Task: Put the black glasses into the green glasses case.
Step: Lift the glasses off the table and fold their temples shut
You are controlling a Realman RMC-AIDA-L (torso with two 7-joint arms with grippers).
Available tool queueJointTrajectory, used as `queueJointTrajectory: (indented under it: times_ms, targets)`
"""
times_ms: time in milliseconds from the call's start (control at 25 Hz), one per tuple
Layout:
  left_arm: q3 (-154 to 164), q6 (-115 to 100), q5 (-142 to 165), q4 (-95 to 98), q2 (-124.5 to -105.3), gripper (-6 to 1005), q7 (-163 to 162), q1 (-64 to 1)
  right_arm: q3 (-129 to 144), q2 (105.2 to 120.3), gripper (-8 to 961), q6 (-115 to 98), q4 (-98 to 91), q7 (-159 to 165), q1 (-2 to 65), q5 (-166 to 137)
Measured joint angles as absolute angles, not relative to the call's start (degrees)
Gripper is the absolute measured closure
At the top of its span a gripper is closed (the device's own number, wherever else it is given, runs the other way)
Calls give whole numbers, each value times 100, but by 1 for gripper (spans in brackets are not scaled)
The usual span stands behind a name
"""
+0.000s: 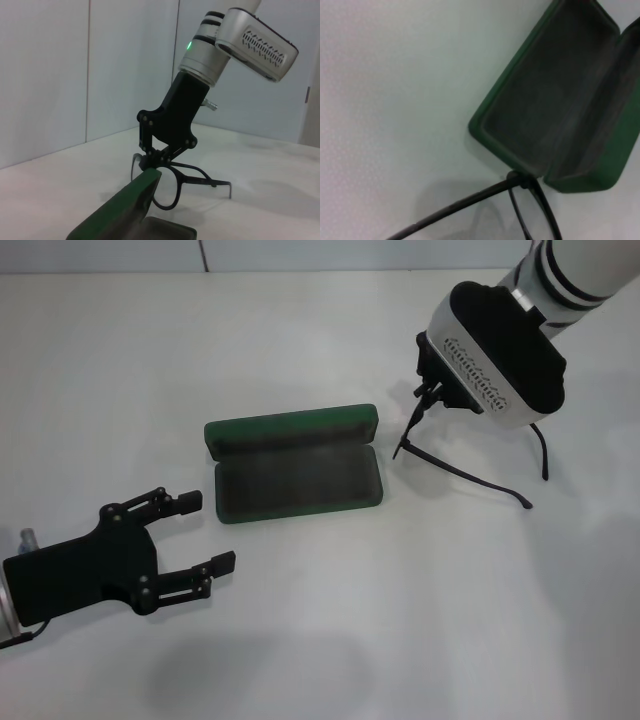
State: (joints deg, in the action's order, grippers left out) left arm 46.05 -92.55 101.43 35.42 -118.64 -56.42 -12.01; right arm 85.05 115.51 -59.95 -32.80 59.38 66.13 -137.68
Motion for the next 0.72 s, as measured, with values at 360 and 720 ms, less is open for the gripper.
queueJointTrajectory:
  times_ms: [360, 720]
  targets:
    - [4605, -9255, 10142, 3541, -11861, 158, -5642, -1154, 8224, 11528, 901, -6621, -3390, 6441, 6738, -14313]
    - [4619, -9255, 10142, 3532, -11872, 158, -5642, -1172, 7215, 11476, 910, -7676, -3422, 6927, 7000, -15026]
